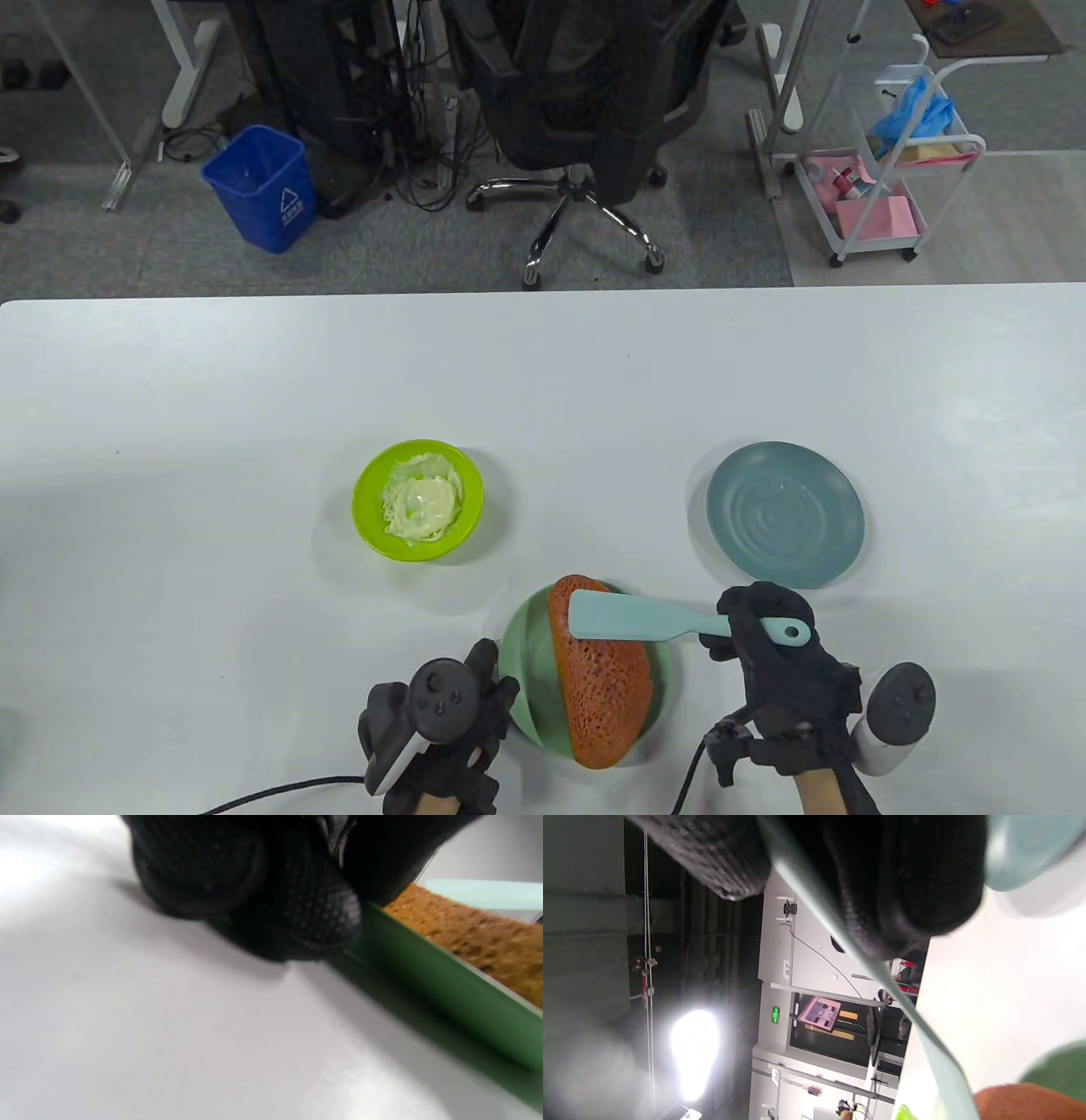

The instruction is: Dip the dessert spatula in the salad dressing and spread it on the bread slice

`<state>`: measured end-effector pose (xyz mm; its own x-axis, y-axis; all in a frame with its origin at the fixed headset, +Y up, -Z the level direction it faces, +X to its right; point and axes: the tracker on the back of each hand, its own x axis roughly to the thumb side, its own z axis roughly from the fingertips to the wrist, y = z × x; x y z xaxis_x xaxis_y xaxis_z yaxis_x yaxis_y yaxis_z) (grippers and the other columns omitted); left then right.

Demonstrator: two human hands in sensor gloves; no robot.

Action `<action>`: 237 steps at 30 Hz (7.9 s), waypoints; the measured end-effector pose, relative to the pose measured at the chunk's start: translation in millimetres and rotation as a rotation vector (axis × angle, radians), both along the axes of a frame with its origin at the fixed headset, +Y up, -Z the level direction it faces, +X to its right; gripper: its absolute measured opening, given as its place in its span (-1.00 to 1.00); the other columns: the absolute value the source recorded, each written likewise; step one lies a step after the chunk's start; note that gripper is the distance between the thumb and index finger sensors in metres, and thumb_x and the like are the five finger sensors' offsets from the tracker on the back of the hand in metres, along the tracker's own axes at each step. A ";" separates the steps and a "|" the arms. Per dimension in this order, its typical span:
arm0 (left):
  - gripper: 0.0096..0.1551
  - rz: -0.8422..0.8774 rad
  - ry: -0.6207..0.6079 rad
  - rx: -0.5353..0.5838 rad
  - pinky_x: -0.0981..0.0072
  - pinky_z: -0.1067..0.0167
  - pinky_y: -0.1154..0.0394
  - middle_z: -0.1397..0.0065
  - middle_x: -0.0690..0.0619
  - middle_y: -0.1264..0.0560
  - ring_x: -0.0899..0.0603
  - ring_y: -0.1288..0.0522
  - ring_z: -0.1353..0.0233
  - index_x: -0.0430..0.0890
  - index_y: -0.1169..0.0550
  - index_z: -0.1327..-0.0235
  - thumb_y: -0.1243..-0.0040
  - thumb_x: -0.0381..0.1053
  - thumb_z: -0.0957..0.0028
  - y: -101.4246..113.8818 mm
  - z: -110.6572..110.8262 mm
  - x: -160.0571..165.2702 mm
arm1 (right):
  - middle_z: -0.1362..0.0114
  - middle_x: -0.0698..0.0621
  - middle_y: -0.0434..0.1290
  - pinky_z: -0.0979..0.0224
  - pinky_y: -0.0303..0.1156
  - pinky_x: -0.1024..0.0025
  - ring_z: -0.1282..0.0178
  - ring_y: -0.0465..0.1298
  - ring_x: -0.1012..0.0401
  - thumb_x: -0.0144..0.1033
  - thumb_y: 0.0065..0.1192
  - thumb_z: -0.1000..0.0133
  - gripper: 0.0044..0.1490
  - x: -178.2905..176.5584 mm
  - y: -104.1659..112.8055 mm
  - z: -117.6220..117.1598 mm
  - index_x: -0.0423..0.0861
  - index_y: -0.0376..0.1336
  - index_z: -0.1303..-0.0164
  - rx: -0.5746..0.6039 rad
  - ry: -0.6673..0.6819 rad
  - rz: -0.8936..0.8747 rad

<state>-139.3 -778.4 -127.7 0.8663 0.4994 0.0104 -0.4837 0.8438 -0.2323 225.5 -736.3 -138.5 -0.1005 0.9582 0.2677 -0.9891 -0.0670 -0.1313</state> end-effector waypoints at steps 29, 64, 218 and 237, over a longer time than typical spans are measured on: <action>-0.31 0.003 -0.001 -0.003 0.35 0.26 -0.75 0.02 0.09 -0.70 0.10 -0.79 0.30 -0.25 -0.49 -0.47 -0.29 0.14 -0.23 -0.2 -0.1 -0.3 | -0.29 -0.22 0.37 0.03 0.59 0.07 0.04 0.64 -0.17 -0.18 0.32 -0.27 -0.52 34.6 7.6 2.2 -0.05 0.17 -0.29 -0.008 -0.147 -0.016; -0.29 0.139 -0.006 -0.086 0.28 0.22 -0.74 -0.03 0.02 -0.69 0.04 -0.79 0.24 -0.28 -0.47 -0.50 -0.32 0.09 -0.22 -3.9 -3.7 -10.5 | -0.55 -0.30 0.16 -0.41 0.51 0.06 -0.41 0.49 -0.23 -0.05 0.19 -0.34 -0.37 -143.3 65.2 -99.2 -0.02 0.06 -0.52 -0.241 0.220 -0.023; -0.30 0.142 0.005 -0.095 0.32 0.22 -0.74 -0.03 0.05 -0.69 0.07 -0.78 0.25 -0.25 -0.48 -0.49 -0.32 0.12 -0.22 -4.0 -4.1 -11.5 | -0.05 -0.20 0.49 0.32 0.53 0.17 0.38 0.65 -0.10 -0.02 0.18 -0.25 -0.57 66.1 -6.0 6.6 -0.12 0.32 -0.07 -0.112 -0.129 -0.131; -0.30 0.143 0.002 -0.097 0.32 0.22 -0.73 -0.03 0.05 -0.69 0.06 -0.78 0.24 -0.25 -0.47 -0.50 -0.32 0.12 -0.22 -4.3 -4.3 -11.3 | -0.08 -0.21 0.50 0.28 0.63 0.21 0.32 0.71 -0.09 0.01 0.24 -0.24 -0.55 48.2 -20.9 2.3 -0.09 0.31 -0.12 -0.157 -0.019 -0.286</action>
<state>-150.6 -782.7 -132.0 0.7864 0.6160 -0.0455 -0.5977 0.7403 -0.3078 273.7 -757.2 -136.2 0.1750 0.9779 0.1146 -0.9682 0.1921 -0.1603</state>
